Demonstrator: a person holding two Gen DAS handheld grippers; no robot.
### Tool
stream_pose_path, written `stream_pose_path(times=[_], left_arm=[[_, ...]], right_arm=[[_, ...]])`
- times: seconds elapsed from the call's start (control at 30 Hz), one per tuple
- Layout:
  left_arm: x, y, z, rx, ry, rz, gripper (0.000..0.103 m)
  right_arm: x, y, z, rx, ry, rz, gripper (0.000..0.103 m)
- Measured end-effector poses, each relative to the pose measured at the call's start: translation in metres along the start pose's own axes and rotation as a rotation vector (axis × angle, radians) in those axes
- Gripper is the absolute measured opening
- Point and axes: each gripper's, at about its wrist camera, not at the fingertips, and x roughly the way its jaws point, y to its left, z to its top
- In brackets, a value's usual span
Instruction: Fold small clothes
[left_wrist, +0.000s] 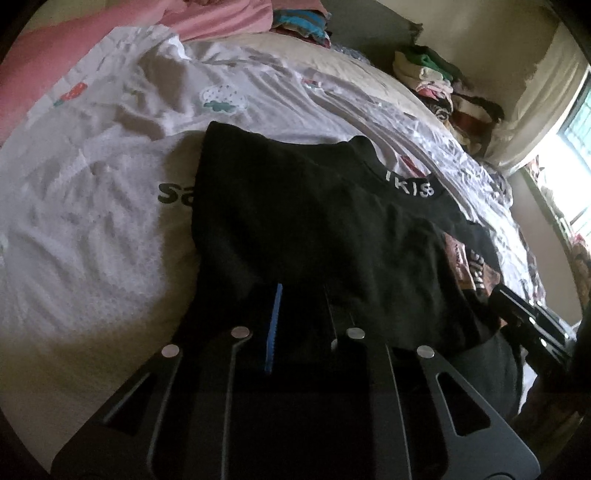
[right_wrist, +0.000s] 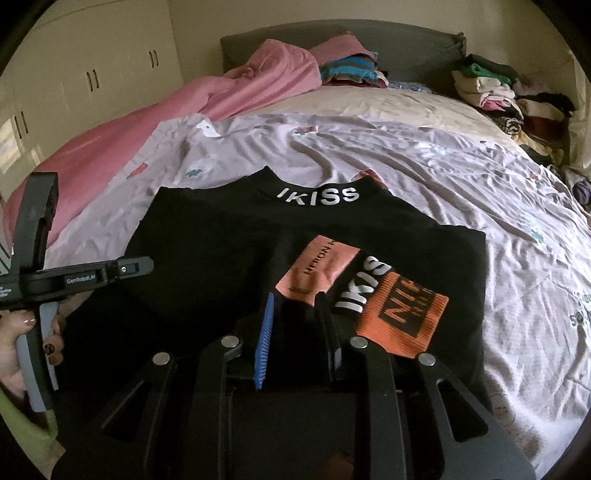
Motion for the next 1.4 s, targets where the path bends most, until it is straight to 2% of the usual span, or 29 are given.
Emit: stream_pose_path(times=[0.13,0.23,0.27,0.33,0.53,0.6,0.73,0.97,1.17,1.4], left_arm=[[-0.001,0.000,-0.002,0.006,-0.006,0.001,0.011],[-0.002,0.001,-0.001,0.003,-0.005,-0.005,0.011],[-0.002,0.002,-0.001,0.004,-0.005,-0.006,0.011],[-0.003,0.002,-0.002,0.002,-0.005,-0.011,0.011],[-0.005,0.002,-0.002,0.004,-0.006,-0.005,0.011],[-0.006,0.001,-0.003,0.006,-0.007,-0.001,0.011],[-0.006,0.001,-0.003,0.009,-0.008,0.002,0.011],[-0.008,-0.004,-0.003,0.020,-0.011,0.014,0.012],[-0.011,-0.009,-0.004,0.030,-0.013,0.012,0.023],[-0.019,-0.017,-0.005,0.042,-0.025,0.010,0.046]], right_arm=[[0.011,-0.003,-0.002,-0.002,0.028,-0.015,0.029],[0.024,-0.016,-0.010,0.003,0.084,-0.103,0.031],[0.027,-0.020,-0.013,0.013,0.098,-0.108,0.038],[0.029,-0.031,-0.018,0.063,0.112,-0.079,0.039],[0.024,-0.025,-0.019,0.047,0.093,-0.093,0.043],[0.018,-0.026,-0.019,0.063,0.074,-0.082,0.052],[0.010,-0.027,-0.020,0.073,0.055,-0.075,0.056],[-0.001,-0.025,-0.020,0.082,0.023,-0.078,0.073],[-0.010,-0.021,-0.019,0.071,-0.005,-0.087,0.090],[-0.020,-0.021,-0.018,0.069,-0.029,-0.094,0.096]])
